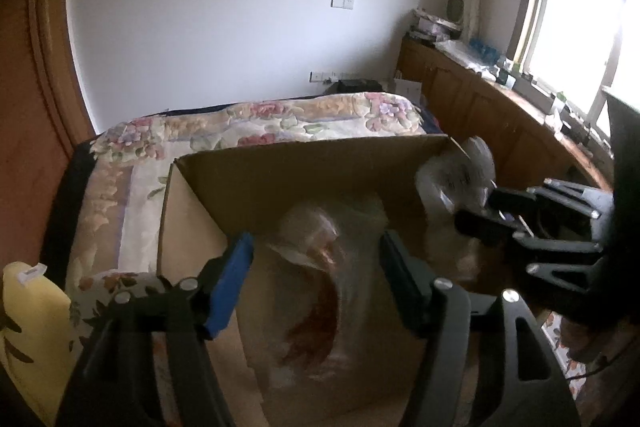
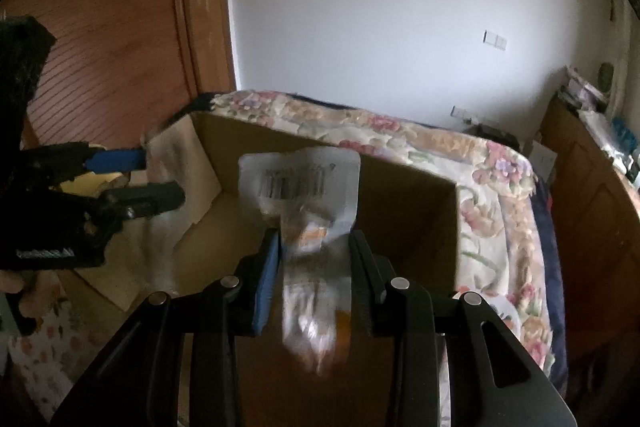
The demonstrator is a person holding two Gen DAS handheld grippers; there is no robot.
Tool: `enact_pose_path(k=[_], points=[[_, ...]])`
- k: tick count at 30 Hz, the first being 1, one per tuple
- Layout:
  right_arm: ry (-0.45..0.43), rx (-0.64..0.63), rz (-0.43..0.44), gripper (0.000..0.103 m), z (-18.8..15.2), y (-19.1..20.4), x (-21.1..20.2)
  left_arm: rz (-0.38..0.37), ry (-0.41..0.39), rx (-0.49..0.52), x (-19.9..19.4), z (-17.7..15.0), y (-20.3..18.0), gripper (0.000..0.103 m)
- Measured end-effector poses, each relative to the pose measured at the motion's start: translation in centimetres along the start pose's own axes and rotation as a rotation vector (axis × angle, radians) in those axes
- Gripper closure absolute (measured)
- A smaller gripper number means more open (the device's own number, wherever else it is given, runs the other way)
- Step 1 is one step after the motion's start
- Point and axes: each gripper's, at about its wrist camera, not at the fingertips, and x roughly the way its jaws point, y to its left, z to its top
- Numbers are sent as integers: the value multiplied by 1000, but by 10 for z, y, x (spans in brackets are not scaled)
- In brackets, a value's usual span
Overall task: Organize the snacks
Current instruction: 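Lower both packets into the cardboard box and open both tools, then grasp the clear grain-bar packet with the left tool while the right grasps the pink-red packet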
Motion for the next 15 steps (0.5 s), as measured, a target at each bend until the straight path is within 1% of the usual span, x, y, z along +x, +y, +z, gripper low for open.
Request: enact_pose_path(k=[1,6,8,12,14,15], points=[[-2,6,2,66,-1,0,-1,-1,-9,4,-2,0,-1,37],[1,31,21,66,-6,-4,-12,2,-35,31,-21,-1,-7,36],[-6,36,37,66,-8,-4,-24,-13,-42,29,-31,-3,-8,36],[-24,37,61,63,-16,0,-58,-17,-86,54,-62,-17,-16,36],[-34,44,76,59,-20,3,-79,-17,-110,59,-80,-29,-20,36],[-37,45,84,55,-23,6,-89,-22,-119,58,-89,-37,-22,36]])
